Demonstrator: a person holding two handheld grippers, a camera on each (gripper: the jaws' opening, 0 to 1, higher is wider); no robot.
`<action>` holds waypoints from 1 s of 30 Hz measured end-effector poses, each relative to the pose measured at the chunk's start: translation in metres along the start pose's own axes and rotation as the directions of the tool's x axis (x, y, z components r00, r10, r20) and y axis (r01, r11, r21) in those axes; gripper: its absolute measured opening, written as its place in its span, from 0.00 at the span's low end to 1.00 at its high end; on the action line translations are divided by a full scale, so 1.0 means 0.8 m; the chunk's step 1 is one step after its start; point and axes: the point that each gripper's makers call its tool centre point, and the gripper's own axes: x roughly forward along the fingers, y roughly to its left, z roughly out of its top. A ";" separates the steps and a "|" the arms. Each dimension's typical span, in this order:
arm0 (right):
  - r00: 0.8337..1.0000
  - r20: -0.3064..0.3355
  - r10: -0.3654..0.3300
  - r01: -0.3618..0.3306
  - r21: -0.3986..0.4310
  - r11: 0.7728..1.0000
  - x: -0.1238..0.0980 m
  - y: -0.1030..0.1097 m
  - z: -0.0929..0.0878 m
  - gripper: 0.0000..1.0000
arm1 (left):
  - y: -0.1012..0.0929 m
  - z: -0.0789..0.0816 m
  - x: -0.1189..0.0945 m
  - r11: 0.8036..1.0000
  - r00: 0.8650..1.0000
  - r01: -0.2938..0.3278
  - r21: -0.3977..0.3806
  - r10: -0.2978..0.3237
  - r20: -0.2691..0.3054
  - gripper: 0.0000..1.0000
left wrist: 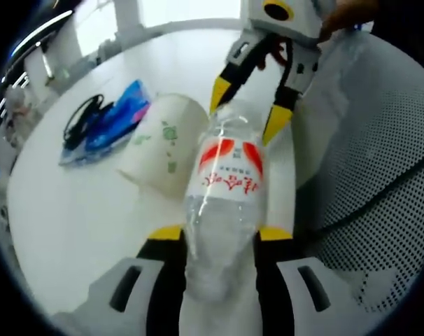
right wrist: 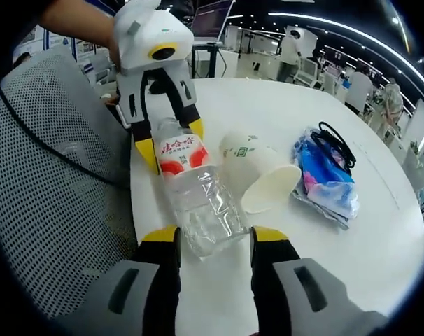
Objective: Arrange the tabletop items into an orderly group along one side of the table until the central work area is clear of visible clutter.
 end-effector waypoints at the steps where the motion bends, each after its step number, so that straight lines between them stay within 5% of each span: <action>1: 1.000 -0.002 0.000 0.000 0.003 1.000 0.000 0.000 -0.001 0.38 | 0.000 0.001 -0.001 1.000 1.000 0.000 0.001 0.000 0.001 0.35; 30: 1.000 0.015 0.004 -0.005 0.070 0.998 -0.008 -0.001 -0.010 0.37 | -0.009 0.047 -0.030 0.995 1.000 -0.010 0.102 0.012 -0.023 0.35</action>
